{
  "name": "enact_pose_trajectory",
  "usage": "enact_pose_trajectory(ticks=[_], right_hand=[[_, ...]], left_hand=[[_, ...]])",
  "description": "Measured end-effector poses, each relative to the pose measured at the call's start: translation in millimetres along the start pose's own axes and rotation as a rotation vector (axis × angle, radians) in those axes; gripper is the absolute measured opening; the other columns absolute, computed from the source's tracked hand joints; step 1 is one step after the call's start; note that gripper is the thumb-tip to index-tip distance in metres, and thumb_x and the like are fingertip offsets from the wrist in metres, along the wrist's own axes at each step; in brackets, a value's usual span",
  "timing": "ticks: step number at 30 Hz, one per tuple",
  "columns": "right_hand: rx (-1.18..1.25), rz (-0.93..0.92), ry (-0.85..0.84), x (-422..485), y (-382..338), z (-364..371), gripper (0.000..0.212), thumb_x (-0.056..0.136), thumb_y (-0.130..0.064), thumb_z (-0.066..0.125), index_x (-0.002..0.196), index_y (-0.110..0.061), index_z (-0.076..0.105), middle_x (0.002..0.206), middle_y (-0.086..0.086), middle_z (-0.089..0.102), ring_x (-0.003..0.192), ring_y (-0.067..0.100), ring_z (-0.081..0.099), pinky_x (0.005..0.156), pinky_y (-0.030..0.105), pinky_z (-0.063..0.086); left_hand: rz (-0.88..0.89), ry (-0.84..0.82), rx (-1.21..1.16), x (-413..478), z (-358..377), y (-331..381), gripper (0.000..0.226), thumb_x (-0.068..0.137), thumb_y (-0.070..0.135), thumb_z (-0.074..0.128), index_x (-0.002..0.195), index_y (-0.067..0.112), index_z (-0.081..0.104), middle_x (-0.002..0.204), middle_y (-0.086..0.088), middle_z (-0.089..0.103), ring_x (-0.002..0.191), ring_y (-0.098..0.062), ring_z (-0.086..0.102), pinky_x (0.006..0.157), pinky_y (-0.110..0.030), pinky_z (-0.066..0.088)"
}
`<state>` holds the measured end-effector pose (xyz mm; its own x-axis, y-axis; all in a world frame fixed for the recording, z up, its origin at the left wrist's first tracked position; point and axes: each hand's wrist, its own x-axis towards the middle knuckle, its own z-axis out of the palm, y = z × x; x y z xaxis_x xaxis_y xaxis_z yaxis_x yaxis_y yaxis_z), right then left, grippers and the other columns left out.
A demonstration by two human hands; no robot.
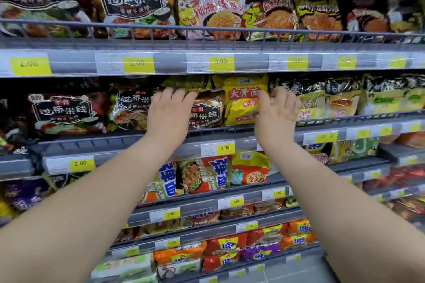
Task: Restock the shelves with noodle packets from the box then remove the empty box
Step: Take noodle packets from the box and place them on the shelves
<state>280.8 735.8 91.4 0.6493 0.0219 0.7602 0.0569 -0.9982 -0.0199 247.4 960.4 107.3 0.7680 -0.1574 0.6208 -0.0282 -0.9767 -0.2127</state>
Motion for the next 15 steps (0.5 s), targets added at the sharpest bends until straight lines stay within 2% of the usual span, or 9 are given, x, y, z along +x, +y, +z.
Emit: enact_pose_trajectory(ticks=[3, 5, 6, 8, 9, 11, 13, 15], right_hand=[[0.018, 0.045, 0.17, -14, -3, 9, 0.027, 0.071, -0.002, 0.067, 0.095, -0.006, 0.056, 0.083, 0.014, 0.053, 0.077, 0.031, 0.048, 0.069, 0.039, 0.034], [0.127, 0.008, 0.152, -21, -6, 14, 0.013, 0.082, -0.012, 0.061, 0.093, -0.006, 0.058, 0.082, 0.014, 0.054, 0.074, 0.034, 0.053, 0.064, 0.038, 0.039], [0.162, -0.006, 0.108, -26, -7, 19, 0.019, 0.085, -0.02, 0.056, 0.098, -0.006, 0.058, 0.089, 0.016, 0.056, 0.08, 0.036, 0.054, 0.068, 0.041, 0.041], [0.138, -0.041, -0.008, -31, -12, 27, 0.037, 0.088, -0.035, 0.054, 0.117, -0.011, 0.056, 0.113, 0.02, 0.055, 0.1, 0.04, 0.051, 0.086, 0.052, 0.04], [0.131, -0.067, -0.057, -29, -12, 31, 0.044, 0.088, -0.039, 0.056, 0.125, -0.016, 0.054, 0.122, 0.02, 0.052, 0.109, 0.041, 0.047, 0.094, 0.058, 0.035], [0.152, -0.123, -0.165, -18, -11, 34, 0.049, 0.09, -0.044, 0.055, 0.133, -0.021, 0.049, 0.134, 0.02, 0.046, 0.122, 0.045, 0.04, 0.099, 0.069, 0.026], [0.165, -0.17, -0.299, -3, -9, 35, 0.05, 0.095, -0.048, 0.045, 0.14, -0.027, 0.04, 0.144, 0.018, 0.036, 0.13, 0.047, 0.029, 0.103, 0.072, 0.016], [0.18, -0.175, -0.413, 5, -6, 38, 0.053, 0.097, -0.053, 0.033, 0.147, -0.038, 0.023, 0.152, 0.011, 0.024, 0.136, 0.044, 0.018, 0.108, 0.068, 0.012]], left_hand=[[0.061, 0.269, -0.039, -12, 9, 5, 0.046, 0.067, -0.008, 0.066, 0.109, 0.011, 0.062, 0.09, -0.012, 0.057, 0.072, -0.031, 0.05, 0.062, -0.036, 0.033], [0.078, 0.261, -0.054, -18, 16, 8, 0.044, 0.062, -0.01, 0.067, 0.101, 0.009, 0.064, 0.082, -0.012, 0.055, 0.063, -0.029, 0.05, 0.059, -0.033, 0.028], [0.055, 0.218, -0.056, -20, 21, 10, 0.044, 0.061, -0.008, 0.068, 0.101, 0.01, 0.064, 0.083, -0.012, 0.055, 0.065, -0.03, 0.051, 0.06, -0.033, 0.028], [-0.014, 0.139, -0.051, -23, 27, 14, 0.039, 0.068, 0.004, 0.07, 0.105, 0.013, 0.063, 0.092, -0.011, 0.056, 0.077, -0.032, 0.054, 0.062, -0.036, 0.034], [-0.053, 0.107, -0.057, -24, 29, 17, 0.037, 0.072, 0.013, 0.069, 0.108, 0.015, 0.061, 0.099, -0.011, 0.056, 0.084, -0.033, 0.054, 0.065, -0.038, 0.038], [-0.11, 0.076, -0.077, -22, 29, 21, 0.038, 0.078, 0.027, 0.064, 0.114, 0.017, 0.058, 0.114, -0.01, 0.055, 0.097, -0.033, 0.051, 0.071, -0.043, 0.043], [-0.14, 0.068, -0.095, -17, 30, 23, 0.041, 0.081, 0.033, 0.062, 0.119, 0.018, 0.055, 0.121, -0.011, 0.053, 0.103, -0.034, 0.048, 0.073, -0.046, 0.045], [-0.149, 0.065, -0.118, -13, 33, 24, 0.042, 0.083, 0.035, 0.062, 0.121, 0.018, 0.055, 0.122, -0.011, 0.052, 0.105, -0.035, 0.046, 0.073, -0.047, 0.047]])
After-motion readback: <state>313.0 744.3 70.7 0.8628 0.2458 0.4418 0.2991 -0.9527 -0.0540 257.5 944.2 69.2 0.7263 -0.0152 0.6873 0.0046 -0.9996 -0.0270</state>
